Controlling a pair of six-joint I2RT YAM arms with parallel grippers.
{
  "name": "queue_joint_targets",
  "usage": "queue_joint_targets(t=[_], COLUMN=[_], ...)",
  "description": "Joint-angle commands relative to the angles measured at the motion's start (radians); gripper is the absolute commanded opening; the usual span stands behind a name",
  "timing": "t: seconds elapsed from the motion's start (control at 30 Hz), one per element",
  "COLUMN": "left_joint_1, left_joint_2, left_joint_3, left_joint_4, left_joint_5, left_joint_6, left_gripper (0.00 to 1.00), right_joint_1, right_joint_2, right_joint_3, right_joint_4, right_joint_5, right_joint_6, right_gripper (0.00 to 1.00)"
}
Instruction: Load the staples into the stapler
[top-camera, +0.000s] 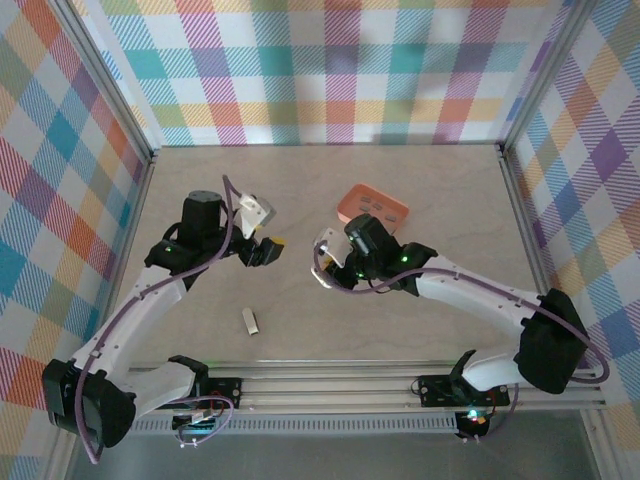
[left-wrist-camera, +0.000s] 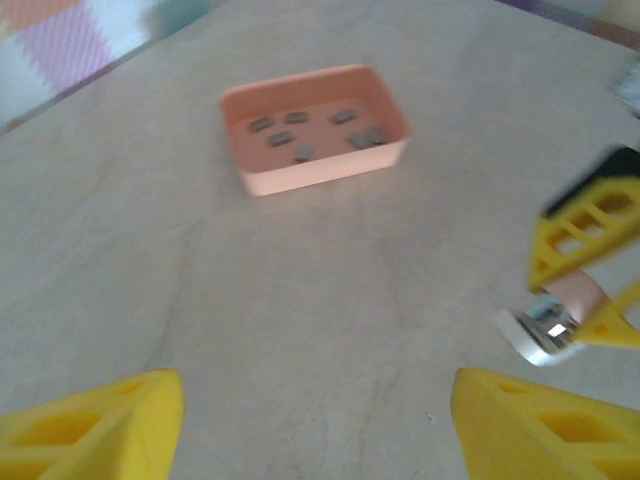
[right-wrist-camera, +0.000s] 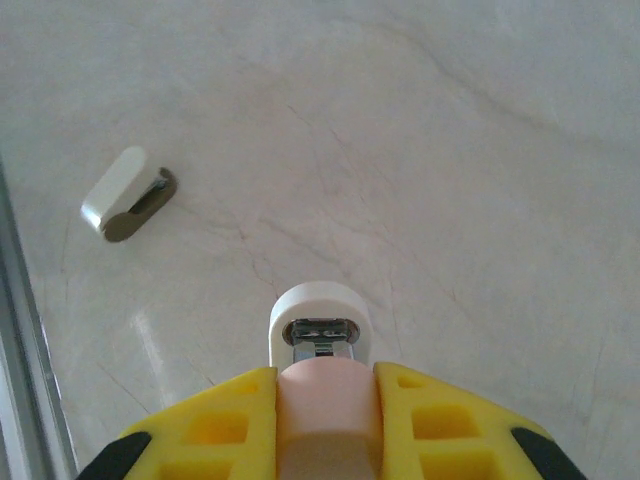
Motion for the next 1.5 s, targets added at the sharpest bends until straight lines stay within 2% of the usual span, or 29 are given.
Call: queue_joint_targets(t=[0.0,0.13,0.23,0.47,0.8,1.03,1.23,1.33,1.47], left_joint_1=[-0.02,-0.053,-0.08,-0.124,-0.15,-0.153,-0.153,-0.153,-0.153], left_joint_2=[-0.03,-0.036,-0.025,0.019,0.034,0.032,0.03,0.032,0.034], left_joint_3=[-0.014,-0.044,-0.062,-0.061,-0.063,-0.062,-0.048,-0.042,-0.047], left_joint_4=[-0.075,-0.128,-0.126,-0.144,-0.117,-0.138,-0.157,-0.155,-0.116], left_joint_5=[0.21,0.277,0.286,0.301,0.261,0.258,0.231,0.203,0.121], left_joint_6=[0.255,0.445,0.492,0.532,0.515,0.521,0.526,0.519,0.481], left_gripper=[0.68,0.64,0.65,0.63,0.56,0.38,0.16,0.14,0.07], right_joint_1=[-0.013,-0.019,-0.02,-0.02,-0.02,-0.02,-0.021,-0.022,-0.022], right_joint_2=[-0.017,-0.017,-0.016,-0.005,-0.01,-0.011,-0.017,-0.03,-0.051], right_joint_3=[0.023,0.043,0.049,0.077,0.063,0.06,0.06,0.044,0.02], right_joint_4=[-0.003,-0.021,0.008,0.051,0.127,0.141,0.13,0.142,0.175], right_joint_5=[-0.145,-0.217,-0.262,-0.339,-0.355,-0.341,-0.327,-0.313,-0.25], right_joint_6=[-0.286,-0.398,-0.433,-0.434,-0.386,-0.376,-0.379,-0.351,-0.194], right_gripper=[0.13,0.14,0.14,0.14,0.15,0.15,0.16,0.23,0.49])
